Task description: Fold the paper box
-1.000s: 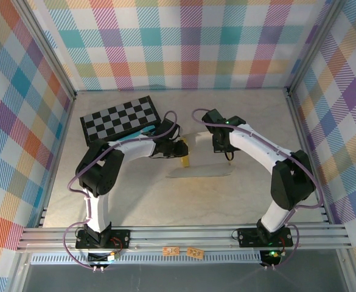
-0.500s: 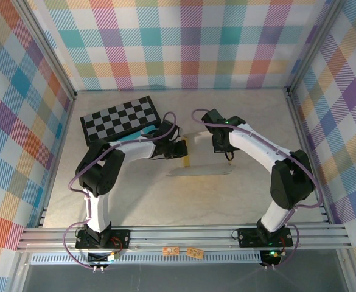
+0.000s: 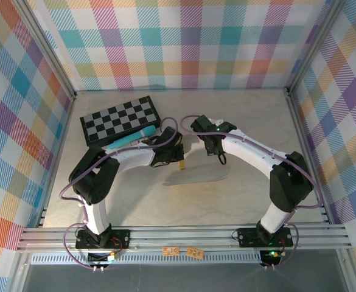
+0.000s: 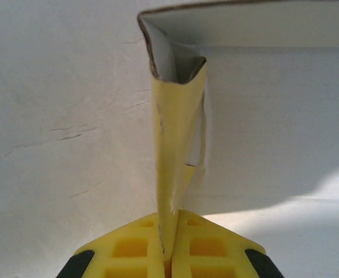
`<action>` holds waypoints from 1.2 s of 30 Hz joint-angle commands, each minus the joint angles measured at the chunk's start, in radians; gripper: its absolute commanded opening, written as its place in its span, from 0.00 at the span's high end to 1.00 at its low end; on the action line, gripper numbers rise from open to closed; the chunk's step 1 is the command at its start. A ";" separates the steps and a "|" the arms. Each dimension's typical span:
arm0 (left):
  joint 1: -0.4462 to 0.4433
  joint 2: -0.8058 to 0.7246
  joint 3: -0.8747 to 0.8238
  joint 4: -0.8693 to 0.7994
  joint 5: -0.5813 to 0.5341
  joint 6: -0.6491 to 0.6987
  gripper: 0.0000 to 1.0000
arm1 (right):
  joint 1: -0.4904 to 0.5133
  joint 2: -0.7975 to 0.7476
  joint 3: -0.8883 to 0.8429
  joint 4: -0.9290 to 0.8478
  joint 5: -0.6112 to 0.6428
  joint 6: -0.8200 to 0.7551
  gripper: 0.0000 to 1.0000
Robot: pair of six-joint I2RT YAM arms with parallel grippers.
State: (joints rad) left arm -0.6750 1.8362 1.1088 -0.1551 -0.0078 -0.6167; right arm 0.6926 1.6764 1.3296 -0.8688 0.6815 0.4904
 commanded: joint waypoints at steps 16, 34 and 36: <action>0.019 -0.011 -0.177 0.011 -0.100 -0.025 0.75 | 0.027 -0.043 0.006 0.020 0.062 -0.047 1.00; 0.063 -0.007 -0.248 0.320 0.197 -0.058 0.62 | 0.026 -0.040 0.005 0.024 0.040 -0.053 1.00; 0.066 0.008 -0.242 0.327 0.221 -0.058 0.65 | 0.027 -0.040 0.003 0.025 0.037 -0.052 1.00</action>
State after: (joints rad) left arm -0.6098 1.8042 0.8925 0.2108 0.1646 -0.6693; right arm 0.7132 1.6634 1.3296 -0.8509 0.7013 0.4477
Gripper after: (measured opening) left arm 0.360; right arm 0.072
